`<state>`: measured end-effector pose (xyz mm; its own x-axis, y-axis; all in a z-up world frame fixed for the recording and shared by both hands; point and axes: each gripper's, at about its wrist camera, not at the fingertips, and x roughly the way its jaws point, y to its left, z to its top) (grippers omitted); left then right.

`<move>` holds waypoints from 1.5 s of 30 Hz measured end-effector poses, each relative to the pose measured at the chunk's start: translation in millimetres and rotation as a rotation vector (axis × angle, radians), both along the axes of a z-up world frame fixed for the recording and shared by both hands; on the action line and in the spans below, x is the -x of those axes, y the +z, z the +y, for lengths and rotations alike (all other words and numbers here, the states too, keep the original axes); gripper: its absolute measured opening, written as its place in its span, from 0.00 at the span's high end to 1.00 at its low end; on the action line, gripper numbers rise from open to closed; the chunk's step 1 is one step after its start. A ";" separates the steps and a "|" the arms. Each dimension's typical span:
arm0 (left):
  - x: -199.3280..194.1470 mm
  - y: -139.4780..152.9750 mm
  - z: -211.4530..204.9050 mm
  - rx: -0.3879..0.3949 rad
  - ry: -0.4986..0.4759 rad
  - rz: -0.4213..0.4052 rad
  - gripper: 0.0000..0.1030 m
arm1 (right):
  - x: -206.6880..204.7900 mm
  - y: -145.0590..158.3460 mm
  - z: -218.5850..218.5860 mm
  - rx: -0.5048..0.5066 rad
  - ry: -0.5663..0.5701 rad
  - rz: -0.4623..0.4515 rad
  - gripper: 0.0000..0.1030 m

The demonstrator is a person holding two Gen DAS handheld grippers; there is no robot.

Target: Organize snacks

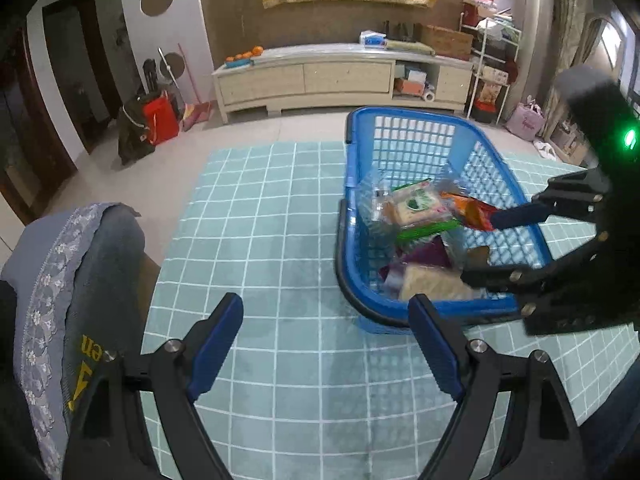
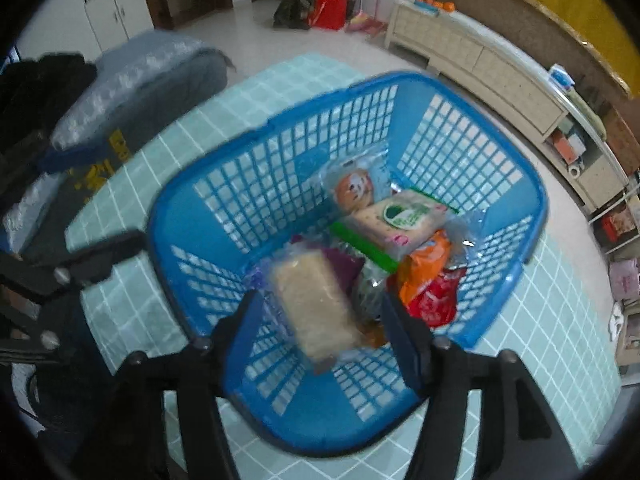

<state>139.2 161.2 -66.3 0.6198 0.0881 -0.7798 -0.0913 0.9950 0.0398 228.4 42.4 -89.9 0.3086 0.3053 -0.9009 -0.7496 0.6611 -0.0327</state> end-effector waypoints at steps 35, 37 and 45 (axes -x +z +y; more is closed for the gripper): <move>168.2 86.2 -147.2 0.014 -0.158 -0.388 0.00 | 245.7 111.0 -199.5 -0.341 -0.587 -0.486 0.00; 168.2 84.8 -147.4 0.014 -0.162 -0.387 0.00 | 248.3 110.8 -201.0 -0.353 -0.589 -0.480 0.00; 170.9 78.5 -149.6 0.029 -0.164 -0.374 0.00 | 257.2 103.0 -203.7 -0.365 -0.594 -0.448 0.00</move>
